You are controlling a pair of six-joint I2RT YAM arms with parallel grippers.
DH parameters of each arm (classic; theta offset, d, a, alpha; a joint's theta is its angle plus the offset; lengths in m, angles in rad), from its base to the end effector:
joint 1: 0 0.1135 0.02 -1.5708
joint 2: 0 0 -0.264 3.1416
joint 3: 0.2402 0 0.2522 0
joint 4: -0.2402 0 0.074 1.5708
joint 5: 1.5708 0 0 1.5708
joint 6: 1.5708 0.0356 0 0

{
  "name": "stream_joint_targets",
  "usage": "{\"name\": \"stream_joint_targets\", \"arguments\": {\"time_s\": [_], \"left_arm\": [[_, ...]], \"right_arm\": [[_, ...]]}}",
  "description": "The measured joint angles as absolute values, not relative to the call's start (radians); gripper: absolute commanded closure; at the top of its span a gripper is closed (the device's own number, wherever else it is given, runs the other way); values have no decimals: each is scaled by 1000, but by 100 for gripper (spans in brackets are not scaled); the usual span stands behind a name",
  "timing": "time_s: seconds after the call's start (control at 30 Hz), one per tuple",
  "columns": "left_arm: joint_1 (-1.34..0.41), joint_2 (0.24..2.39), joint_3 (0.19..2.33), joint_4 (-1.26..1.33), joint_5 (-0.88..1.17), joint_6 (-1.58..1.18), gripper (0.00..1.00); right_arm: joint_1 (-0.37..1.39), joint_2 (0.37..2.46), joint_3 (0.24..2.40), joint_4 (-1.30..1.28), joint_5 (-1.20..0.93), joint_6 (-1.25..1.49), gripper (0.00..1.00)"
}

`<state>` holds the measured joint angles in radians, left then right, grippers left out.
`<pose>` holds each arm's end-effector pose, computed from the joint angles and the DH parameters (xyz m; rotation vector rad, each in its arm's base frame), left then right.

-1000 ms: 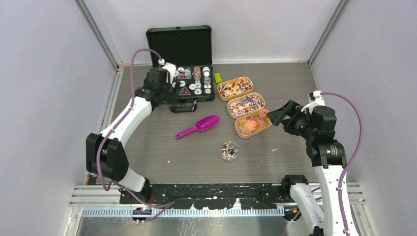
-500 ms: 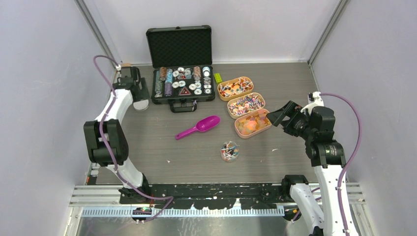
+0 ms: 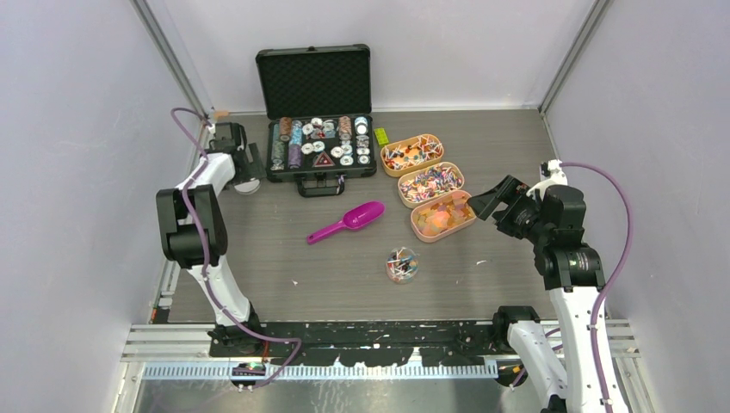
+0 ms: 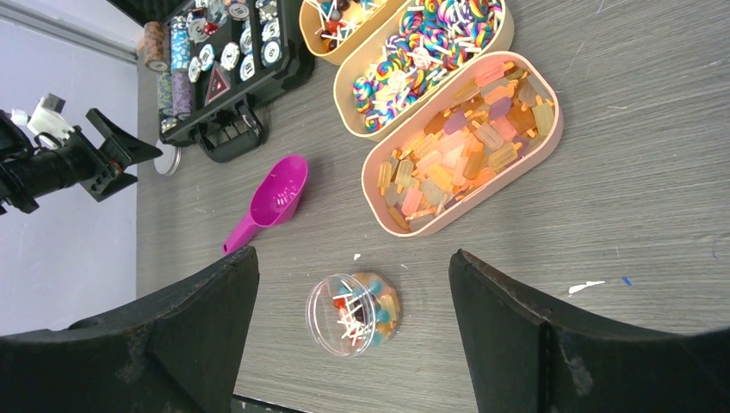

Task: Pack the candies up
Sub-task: Pick up the bottle lid at the center of the board.

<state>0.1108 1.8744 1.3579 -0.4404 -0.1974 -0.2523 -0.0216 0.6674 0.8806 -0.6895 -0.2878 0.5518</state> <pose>0.4010 0.0516 0.2076 -0.5306 2.4544 0.1917 0.1357 0.0072 0.3378 0.4112 2.0428 0.6217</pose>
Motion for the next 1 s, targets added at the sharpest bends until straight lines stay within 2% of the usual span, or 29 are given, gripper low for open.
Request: {"name": "stream_joint_targets", "arguments": {"time_s": [0.43, 1.0], "left_arm": [[146, 1922, 1359, -392, -102, -255, 5], [161, 2023, 1426, -396, -77, -243, 4]], "right_arm": [[-22, 665, 881, -690, -274, 552, 15], [-22, 665, 881, -690, -270, 552, 15]]}}
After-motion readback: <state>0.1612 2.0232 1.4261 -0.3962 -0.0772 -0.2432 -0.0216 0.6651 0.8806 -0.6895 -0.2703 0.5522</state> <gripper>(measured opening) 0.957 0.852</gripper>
